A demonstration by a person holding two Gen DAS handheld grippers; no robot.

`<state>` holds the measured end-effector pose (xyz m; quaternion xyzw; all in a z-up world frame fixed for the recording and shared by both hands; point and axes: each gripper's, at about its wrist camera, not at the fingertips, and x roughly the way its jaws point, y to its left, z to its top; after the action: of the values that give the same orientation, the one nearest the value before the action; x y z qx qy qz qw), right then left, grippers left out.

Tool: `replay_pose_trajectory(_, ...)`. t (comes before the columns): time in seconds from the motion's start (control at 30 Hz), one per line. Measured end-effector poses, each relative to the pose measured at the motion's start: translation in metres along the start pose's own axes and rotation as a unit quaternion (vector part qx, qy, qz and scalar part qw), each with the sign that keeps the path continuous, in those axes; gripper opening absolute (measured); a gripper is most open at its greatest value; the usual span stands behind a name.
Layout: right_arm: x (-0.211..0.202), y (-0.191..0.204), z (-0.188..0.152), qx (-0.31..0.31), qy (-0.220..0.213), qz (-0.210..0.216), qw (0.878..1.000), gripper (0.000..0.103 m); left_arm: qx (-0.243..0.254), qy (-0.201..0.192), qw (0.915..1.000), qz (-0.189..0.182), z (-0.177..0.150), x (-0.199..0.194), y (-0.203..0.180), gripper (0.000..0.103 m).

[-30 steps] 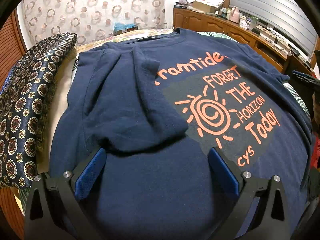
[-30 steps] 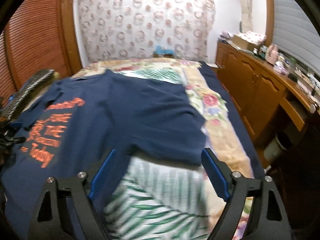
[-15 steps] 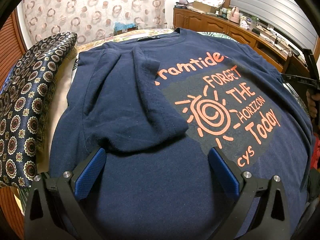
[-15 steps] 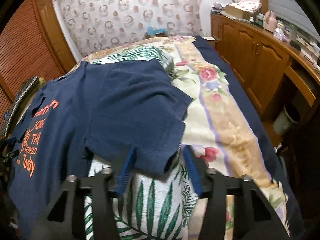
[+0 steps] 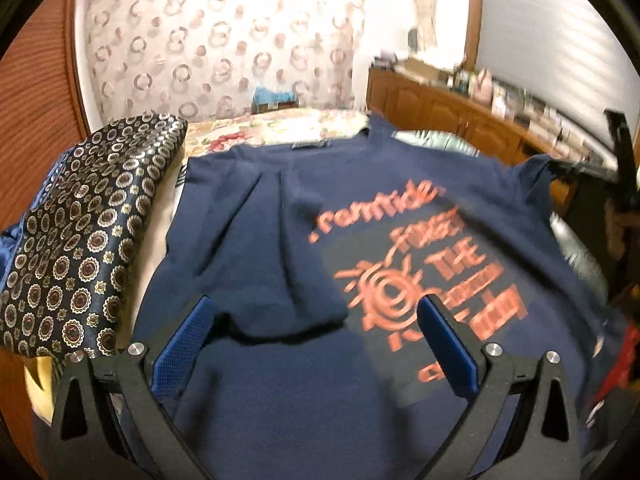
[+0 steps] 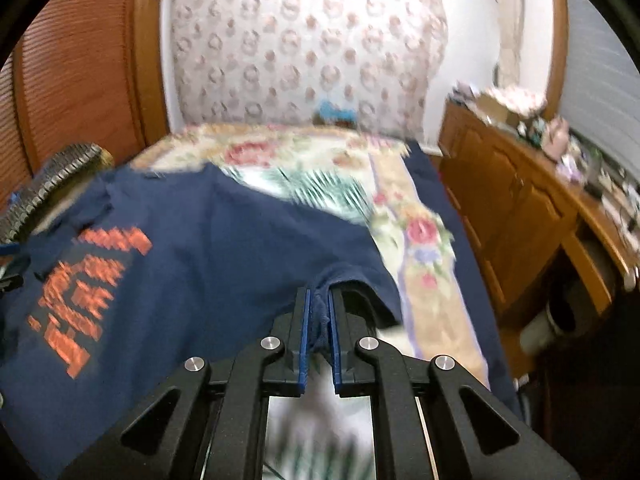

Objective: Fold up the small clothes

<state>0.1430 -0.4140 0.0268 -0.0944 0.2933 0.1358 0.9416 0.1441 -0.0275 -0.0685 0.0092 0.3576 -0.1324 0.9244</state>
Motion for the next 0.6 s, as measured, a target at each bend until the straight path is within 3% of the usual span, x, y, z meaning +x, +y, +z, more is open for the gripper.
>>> replay_pose_trajectory(0.1,-0.009,0.036,0.014,-0.036,-0.029,0.041,0.998,0.009,-0.013,-0.014,0.9998,-0.007,0.006,-0.010,-0.003,0.102)
replay_pose_trajectory(0.23,-0.008,0.077,0.011,-0.067,-0.024,0.103,0.992,0.009,-0.009,-0.032,0.9994,-0.011,0.005,-0.018,-0.015,0.102)
replay_pose_trajectory(0.27,-0.006,0.085,0.007,-0.073,-0.019,0.111,0.991,0.013,-0.006,-0.035,0.9993,-0.014,0.005,-0.019,-0.019,0.102)
replay_pose_trajectory(0.33,-0.003,0.089,-0.002,-0.072,-0.017,0.125,0.989,0.035,0.000,-0.043,0.9990,-0.014,0.002,-0.022,-0.024,0.102)
replay_pose_trajectory(0.43,0.000,0.075,-0.010,-0.049,-0.020,0.123,0.991,0.057,0.011,-0.052,0.9985,-0.010,-0.002,-0.025,-0.032,0.102)
replay_pose_trajectory(0.6,0.014,0.037,-0.019,-0.004,-0.003,0.095,0.996,0.057,0.008,-0.058,0.9978,-0.030,-0.003,-0.027,-0.040,0.102)
